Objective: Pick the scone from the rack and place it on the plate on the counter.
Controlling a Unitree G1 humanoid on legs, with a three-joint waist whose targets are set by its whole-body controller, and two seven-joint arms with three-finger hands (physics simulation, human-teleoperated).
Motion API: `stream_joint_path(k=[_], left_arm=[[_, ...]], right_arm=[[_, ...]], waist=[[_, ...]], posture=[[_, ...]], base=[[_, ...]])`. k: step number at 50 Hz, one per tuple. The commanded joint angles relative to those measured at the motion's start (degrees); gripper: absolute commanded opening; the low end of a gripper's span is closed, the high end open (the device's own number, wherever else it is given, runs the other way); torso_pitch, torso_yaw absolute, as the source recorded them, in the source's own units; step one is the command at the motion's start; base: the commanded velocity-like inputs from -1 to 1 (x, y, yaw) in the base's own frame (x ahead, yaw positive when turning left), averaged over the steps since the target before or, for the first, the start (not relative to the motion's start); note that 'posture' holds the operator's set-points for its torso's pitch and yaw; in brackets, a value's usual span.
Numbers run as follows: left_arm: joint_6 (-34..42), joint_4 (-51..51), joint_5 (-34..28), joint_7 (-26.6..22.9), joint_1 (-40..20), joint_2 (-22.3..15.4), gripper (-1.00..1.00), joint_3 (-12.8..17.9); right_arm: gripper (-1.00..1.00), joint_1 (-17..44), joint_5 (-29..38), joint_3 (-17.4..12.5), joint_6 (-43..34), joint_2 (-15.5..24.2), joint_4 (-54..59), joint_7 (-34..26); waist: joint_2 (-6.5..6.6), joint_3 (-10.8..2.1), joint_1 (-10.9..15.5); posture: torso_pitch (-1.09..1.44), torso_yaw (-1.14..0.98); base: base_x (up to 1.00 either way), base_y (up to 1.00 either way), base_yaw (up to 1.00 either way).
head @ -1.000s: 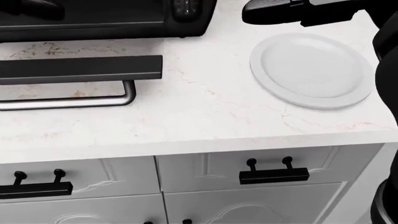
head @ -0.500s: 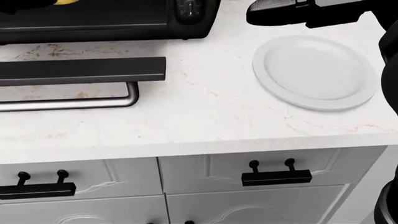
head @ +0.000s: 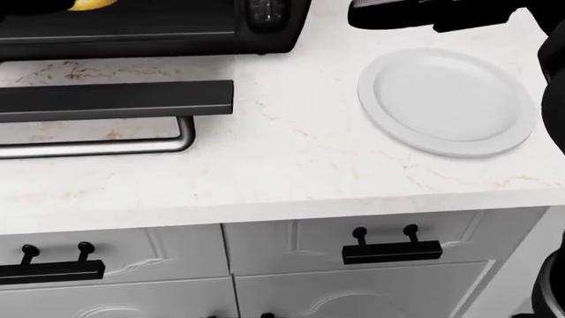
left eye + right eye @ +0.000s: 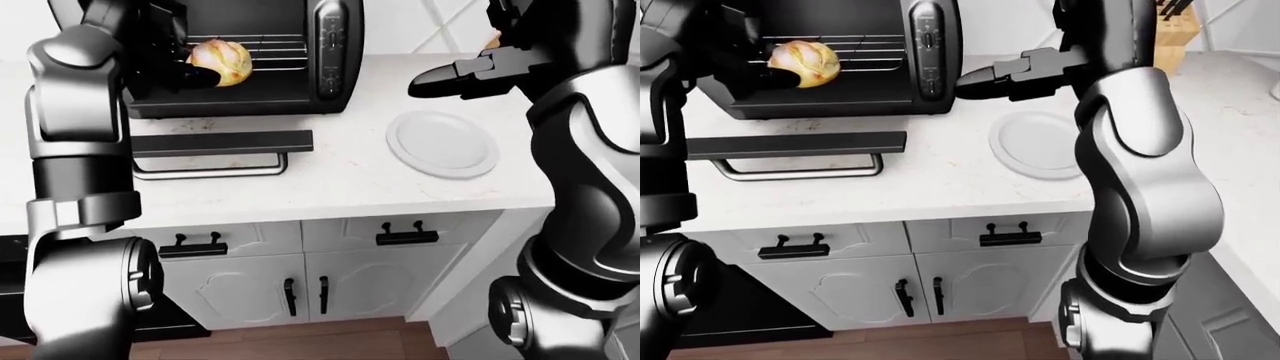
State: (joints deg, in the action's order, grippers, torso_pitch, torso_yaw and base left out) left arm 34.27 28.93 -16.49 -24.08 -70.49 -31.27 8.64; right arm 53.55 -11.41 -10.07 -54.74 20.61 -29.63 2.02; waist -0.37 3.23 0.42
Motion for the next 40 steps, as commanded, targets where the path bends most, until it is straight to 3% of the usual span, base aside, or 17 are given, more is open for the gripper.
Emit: stream_joint_path(k=[1, 10, 26, 40], left_arm=[[-0.54, -2.76, 0.00, 0.06, -2.29, -0.83, -1.00, 0.62], [1.23, -6.58, -1.05, -0.69, -1.82, -0.68, -1.00, 0.20], [5.80, -13.18, -5.54, -5.27, -6.77, 1.18, -1.00, -1.44], [7.54, -15.19, -7.11, -6.71, -12.20, 5.60, -1.00, -2.88]], right_arm=[[1.00, 1.71, 0.19, -0.78, 1.25, 0.64, -1.32, 0.20], [1.00, 1.24, 0.28, -0.74, 1.30, 0.58, -1.71, 0.33], [1.00, 1.39, -0.84, -1.75, 0.11, 1.53, -2.89, 0.82], [1.00, 3.58, -2.51, -3.28, -2.42, 3.94, -3.84, 1.64]], waist=[[0.19, -1.80, -0.04], [0.10, -1.63, -0.04], [-0.24, -1.26, 0.17], [-0.84, -0.88, 0.37]], posture=[[0.00, 0.00], [0.00, 0.00], [0.00, 0.00], [0.00, 0.00]], base=[[0.00, 0.00, 0.00], [0.00, 0.00, 0.00], [0.00, 0.00, 0.00], [0.00, 0.00, 0.00]])
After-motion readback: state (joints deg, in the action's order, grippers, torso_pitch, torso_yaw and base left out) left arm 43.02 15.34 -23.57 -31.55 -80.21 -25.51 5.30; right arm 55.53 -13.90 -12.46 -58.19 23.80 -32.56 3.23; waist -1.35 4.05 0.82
